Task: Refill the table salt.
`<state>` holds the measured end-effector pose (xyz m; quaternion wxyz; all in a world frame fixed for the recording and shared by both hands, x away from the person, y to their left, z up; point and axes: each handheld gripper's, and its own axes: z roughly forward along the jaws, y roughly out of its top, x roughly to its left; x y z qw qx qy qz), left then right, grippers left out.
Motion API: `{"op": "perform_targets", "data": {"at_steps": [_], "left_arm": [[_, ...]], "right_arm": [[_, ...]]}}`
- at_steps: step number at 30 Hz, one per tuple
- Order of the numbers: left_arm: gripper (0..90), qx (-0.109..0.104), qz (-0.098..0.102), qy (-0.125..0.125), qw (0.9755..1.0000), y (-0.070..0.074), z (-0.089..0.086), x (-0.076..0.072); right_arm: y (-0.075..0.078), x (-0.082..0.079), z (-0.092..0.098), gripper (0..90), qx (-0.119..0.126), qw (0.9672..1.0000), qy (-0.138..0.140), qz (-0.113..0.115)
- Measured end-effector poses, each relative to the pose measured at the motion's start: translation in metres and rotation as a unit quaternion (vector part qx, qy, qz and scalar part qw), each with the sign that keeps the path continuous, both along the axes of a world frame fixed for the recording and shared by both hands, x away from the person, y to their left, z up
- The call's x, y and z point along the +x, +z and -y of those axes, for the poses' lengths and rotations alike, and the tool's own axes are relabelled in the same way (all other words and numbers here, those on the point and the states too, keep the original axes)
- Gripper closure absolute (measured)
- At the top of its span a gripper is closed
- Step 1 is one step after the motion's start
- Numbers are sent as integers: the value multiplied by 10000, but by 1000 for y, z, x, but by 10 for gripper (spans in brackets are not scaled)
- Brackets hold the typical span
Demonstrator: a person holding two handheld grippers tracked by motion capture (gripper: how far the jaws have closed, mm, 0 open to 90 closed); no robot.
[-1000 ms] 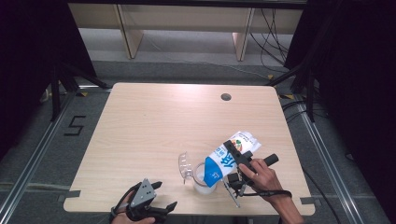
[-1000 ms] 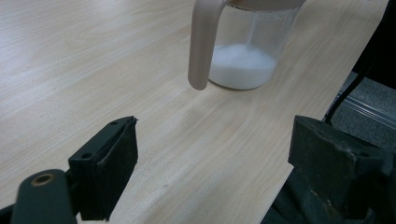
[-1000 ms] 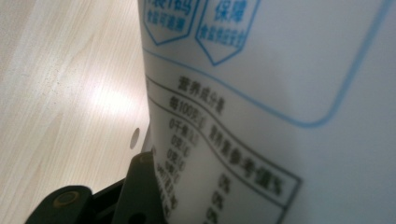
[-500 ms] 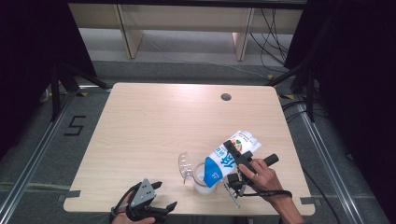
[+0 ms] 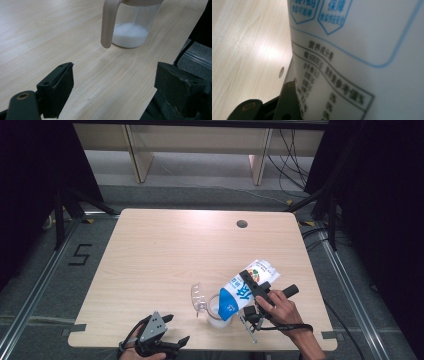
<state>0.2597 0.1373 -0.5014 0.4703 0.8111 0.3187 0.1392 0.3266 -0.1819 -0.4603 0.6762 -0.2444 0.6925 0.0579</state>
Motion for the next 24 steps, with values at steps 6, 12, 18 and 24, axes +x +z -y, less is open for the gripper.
{"op": "perform_targets", "data": {"at_steps": [6, 12, 18, 24], "left_arm": [[153, 5, 0, -1, 10000, 0, 0, 0], [153, 1, 0, 1, 10000, 0, 0, 0], [153, 2, -2, 3, 10000, 0, 0, 0], [153, 5, 0, -2, 10000, 0, 0, 0]], "right_arm": [[-1, 0, 0, 641, 4, 9999, 77, 89], [-1, 0, 0, 649, 2, 9999, 79, 81], [-2, 0, 0, 655, 36, 10000, 44, 63], [-1, 0, 0, 659, -45, 10000, 42, 52]]}}
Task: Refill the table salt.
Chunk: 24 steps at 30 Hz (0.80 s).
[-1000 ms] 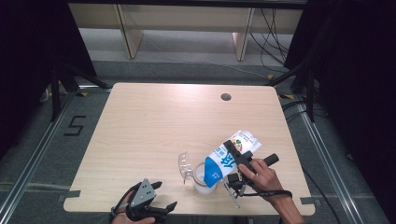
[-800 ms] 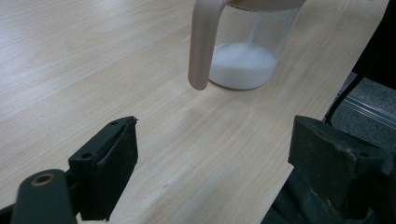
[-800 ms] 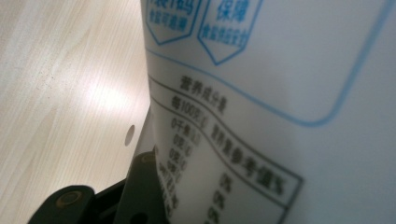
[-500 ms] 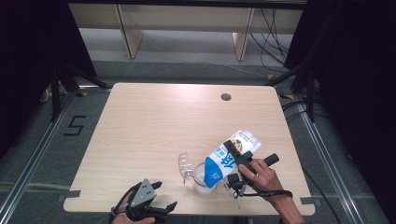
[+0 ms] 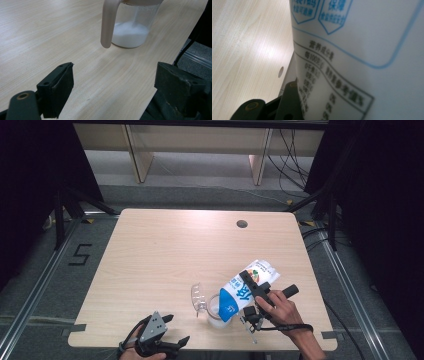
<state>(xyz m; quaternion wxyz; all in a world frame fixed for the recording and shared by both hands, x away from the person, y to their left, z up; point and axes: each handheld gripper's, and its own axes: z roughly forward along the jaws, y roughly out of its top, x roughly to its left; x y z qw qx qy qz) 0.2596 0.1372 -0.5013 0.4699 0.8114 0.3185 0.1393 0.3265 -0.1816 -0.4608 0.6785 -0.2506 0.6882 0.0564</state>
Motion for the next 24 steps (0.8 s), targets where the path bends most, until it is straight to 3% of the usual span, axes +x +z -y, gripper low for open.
{"op": "perform_targets", "data": {"at_steps": [21, 24], "left_arm": [[153, -4, 1, 4, 10000, 0, 0, 0], [153, -4, -4, 4, 10000, 0, 0, 0]], "right_arm": [[-2, -1, 1, 670, 106, 9999, -32, -13], [1, -1, 0, 671, -92, 9999, -43, 39]]}}
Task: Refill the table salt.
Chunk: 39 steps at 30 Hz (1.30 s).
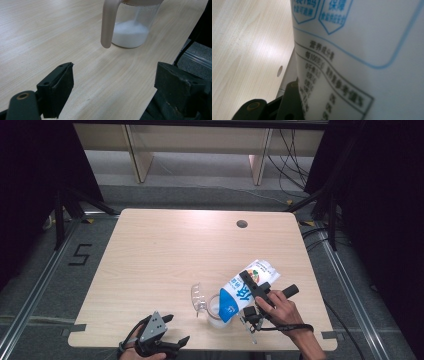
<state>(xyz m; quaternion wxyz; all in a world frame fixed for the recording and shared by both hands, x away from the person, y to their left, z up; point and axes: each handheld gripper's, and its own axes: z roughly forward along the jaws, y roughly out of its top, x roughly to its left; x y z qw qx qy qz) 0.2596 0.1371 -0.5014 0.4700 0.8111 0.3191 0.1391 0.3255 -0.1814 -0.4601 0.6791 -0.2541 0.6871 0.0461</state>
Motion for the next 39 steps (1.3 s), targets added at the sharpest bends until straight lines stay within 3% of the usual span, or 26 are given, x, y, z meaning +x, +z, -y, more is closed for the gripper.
{"op": "perform_targets", "data": {"at_steps": [5, 8, 31, 39], "left_arm": [[153, -1, 4, 3, 10000, 0, 0, 0], [153, -1, 0, 2, 10000, 0, 0, 0], [153, 0, 5, -2, 10000, 0, 0, 0], [153, -1, 0, 1, 10000, 0, 0, 0]], "right_arm": [[0, 0, 0, 672, 20, 10000, 8, -6], [-3, 0, 1, 673, 176, 9998, -2, -23], [-2, -2, 0, 683, 6, 10000, -58, 56], [-3, -1, 1, 687, 59, 9999, -83, 5]]}}
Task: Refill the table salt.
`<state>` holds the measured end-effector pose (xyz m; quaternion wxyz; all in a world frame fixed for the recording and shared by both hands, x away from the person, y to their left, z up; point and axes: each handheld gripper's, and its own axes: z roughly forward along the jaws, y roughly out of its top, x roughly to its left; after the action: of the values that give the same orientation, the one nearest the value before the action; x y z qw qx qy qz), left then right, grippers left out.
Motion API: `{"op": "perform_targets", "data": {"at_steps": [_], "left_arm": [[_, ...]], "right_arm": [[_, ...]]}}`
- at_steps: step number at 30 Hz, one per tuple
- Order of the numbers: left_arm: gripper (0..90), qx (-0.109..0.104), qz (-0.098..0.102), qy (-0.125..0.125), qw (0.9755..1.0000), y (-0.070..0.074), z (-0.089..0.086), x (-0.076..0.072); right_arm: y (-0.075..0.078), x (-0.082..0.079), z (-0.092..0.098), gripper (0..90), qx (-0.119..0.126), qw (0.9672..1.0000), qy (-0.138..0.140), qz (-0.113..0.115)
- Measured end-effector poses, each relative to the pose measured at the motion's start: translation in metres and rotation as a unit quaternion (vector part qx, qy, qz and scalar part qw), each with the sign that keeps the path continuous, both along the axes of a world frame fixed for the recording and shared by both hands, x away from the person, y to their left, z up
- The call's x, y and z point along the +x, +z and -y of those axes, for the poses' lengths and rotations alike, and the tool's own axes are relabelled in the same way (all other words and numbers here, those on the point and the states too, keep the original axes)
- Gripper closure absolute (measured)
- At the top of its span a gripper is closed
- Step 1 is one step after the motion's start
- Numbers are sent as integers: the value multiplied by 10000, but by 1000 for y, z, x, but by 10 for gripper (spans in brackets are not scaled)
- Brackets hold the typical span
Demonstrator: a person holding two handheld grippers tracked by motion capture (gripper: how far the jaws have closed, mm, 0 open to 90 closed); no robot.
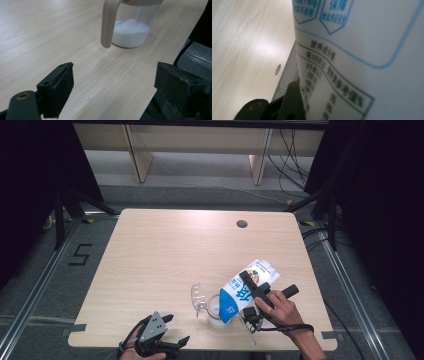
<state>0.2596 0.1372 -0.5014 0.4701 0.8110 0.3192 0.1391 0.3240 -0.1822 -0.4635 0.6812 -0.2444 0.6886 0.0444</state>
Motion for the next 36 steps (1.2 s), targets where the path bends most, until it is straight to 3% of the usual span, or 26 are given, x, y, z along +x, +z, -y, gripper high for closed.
{"op": "perform_targets", "data": {"at_steps": [11, 17, 27, 33, 35, 36], "left_arm": [[153, 0, 0, -1, 10000, 0, 0, 0], [153, 3, 6, -21, 10000, 0, 0, 0], [153, 4, 4, -20, 10000, 0, 0, 0], [153, 3, 6, -22, 10000, 0, 0, 0], [153, 1, 2, -7, 10000, 0, 0, 0], [153, 1, -1, 0, 10000, 0, 0, 0]], "right_arm": [[0, 0, 0, 697, -30, 9999, 68, 108], [0, 0, 0, 700, -29, 10000, -24, 26], [1, -1, 0, 706, -96, 9999, -13, 78], [1, 0, 1, 709, 14, 10000, -35, 45], [4, 0, 0, 709, -161, 9998, 8, 105], [2, 0, 1, 709, -64, 10000, -22, 64]]}}
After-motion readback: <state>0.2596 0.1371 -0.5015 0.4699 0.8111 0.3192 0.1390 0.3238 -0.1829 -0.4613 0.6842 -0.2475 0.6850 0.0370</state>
